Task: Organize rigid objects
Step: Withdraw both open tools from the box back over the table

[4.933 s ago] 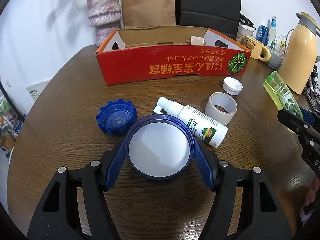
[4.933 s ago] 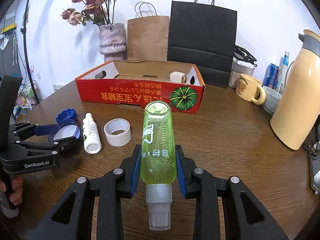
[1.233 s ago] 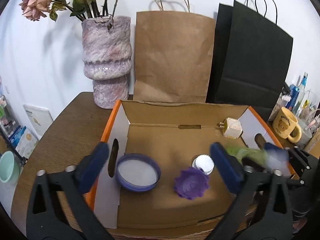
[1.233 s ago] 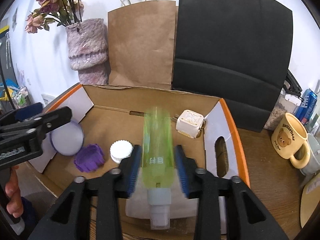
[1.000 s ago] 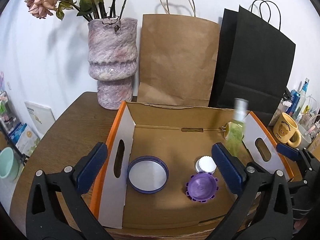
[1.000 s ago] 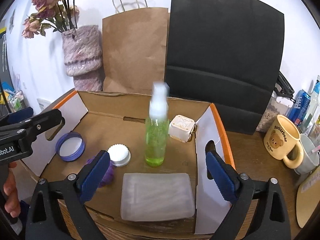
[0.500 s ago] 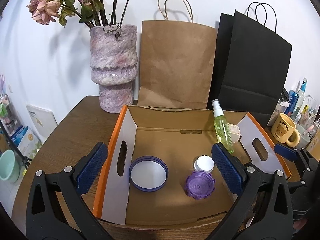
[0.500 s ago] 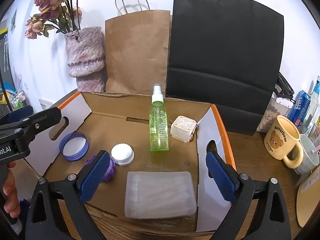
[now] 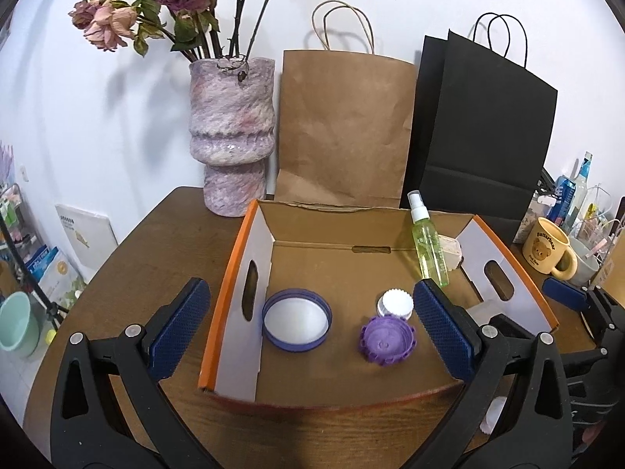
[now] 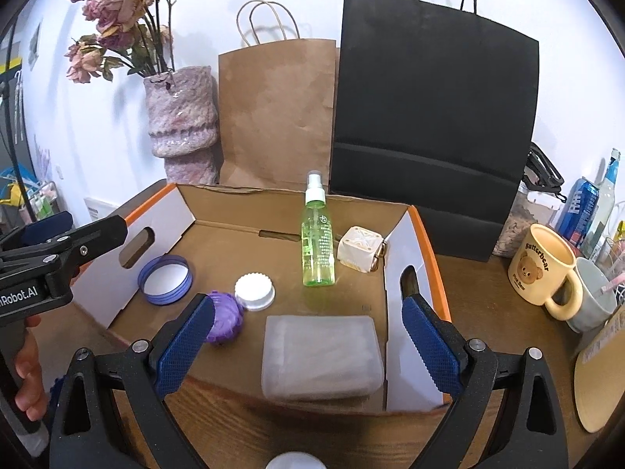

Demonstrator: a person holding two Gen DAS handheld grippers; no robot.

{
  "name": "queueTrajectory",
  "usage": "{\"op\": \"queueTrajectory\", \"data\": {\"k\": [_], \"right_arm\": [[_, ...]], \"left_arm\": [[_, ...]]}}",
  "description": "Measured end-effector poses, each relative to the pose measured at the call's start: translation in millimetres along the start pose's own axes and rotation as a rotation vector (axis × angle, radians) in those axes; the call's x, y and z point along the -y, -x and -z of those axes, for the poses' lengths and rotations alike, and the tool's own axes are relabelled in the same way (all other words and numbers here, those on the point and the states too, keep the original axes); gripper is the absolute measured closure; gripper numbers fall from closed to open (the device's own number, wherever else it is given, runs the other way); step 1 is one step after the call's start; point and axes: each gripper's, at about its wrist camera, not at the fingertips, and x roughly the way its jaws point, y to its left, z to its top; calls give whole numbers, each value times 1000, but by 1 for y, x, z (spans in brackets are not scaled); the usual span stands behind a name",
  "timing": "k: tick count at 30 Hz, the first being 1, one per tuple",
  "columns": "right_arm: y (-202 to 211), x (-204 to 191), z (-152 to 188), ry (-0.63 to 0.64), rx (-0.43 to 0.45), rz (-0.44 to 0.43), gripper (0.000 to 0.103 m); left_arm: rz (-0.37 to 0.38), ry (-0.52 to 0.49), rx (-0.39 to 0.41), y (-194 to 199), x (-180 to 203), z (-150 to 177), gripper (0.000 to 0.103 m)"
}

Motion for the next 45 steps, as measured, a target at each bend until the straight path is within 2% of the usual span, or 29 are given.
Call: {"op": "queueTrajectory", "data": {"k": [20,27,38,45], "right_arm": [[70,-31,45,25,23,-38,3],[88,-53,67,49,9,-74,3],[105,-89,94,89,-14,-108,3],[106,-111,106,137,-43,-147,3]], "left_arm": [[-3,19,-21,58,-27,38,0],[2,-8,-28,84,-38,57,0],[-13,-42,-63,110,-54,87,0],[-33,-50,-114,118,-76,109,0]]}}
